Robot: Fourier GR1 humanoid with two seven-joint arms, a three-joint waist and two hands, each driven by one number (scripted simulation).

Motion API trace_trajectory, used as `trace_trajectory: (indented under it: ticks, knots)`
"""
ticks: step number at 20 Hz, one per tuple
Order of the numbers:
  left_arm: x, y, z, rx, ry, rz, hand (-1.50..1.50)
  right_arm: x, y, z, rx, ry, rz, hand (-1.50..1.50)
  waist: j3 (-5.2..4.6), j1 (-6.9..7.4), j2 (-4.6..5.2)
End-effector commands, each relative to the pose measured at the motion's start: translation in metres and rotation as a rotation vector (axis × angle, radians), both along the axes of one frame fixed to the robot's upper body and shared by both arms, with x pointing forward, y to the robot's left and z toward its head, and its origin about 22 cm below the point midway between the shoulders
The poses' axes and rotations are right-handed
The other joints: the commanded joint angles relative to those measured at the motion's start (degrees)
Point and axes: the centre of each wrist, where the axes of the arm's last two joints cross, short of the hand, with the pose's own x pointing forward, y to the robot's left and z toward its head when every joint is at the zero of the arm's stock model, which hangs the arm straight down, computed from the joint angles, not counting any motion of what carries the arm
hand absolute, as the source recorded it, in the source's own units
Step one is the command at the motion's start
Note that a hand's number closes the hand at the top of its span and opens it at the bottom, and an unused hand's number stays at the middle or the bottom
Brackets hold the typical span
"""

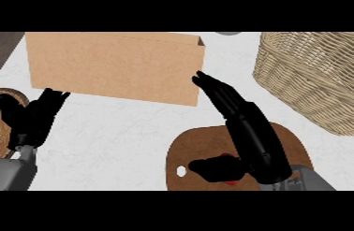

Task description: Pick the tomato from the cutting board and place it in the basket

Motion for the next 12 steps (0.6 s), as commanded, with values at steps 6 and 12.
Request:
trace_trajectory:
  ticks: [6, 12]
  knots:
    - [-0.003, 0.007, -0.005, 0.016, 0.007, 0.011, 0.0, 0.008, -0.024, 0.091, -0.419, 0.101, -0.387, -1.5, -0.08, -0.65, 0.15]
    - [-0.01, 0.0, -0.007, 0.003, 0.009, 0.011, 0.0, 0.006, -0.034, 0.112, -0.498, 0.352, -0.237, -1.5, 0.14, 0.33, 0.28]
